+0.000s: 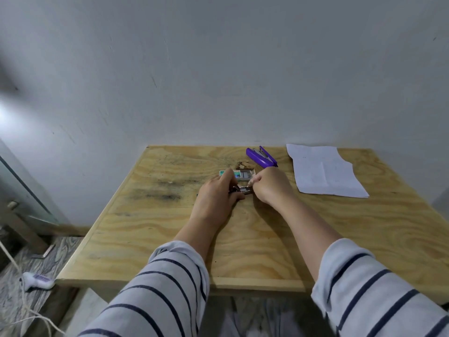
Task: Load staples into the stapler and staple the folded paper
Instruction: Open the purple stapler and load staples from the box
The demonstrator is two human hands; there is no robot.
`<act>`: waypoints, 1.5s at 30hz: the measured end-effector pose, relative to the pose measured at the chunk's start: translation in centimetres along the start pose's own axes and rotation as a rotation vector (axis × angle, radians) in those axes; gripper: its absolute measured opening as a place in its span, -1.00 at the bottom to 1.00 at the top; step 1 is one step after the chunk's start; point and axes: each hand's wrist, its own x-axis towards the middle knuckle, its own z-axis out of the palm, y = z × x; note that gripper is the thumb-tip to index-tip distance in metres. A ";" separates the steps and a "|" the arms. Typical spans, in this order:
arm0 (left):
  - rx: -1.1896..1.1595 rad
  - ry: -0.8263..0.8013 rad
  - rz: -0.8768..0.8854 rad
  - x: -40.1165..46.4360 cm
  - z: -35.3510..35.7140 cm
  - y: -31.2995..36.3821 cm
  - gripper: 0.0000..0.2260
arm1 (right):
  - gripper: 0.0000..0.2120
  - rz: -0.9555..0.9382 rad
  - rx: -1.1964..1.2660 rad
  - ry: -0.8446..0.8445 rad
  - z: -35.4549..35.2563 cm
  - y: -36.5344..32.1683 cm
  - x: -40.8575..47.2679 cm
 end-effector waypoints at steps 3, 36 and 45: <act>0.015 0.013 0.027 0.0 0.0 0.0 -0.75 | -0.73 -0.041 -0.058 -0.011 -0.1 0.3 0.1; 0.041 -0.001 0.039 -0.3 -0.3 0.2 -0.76 | -0.79 0.012 -0.030 0.121 0.6 1.3 -0.4; 0.044 -0.007 0.010 -0.2 -0.2 0.2 -0.74 | -0.69 -0.445 -0.078 0.225 0.6 3.2 -2.2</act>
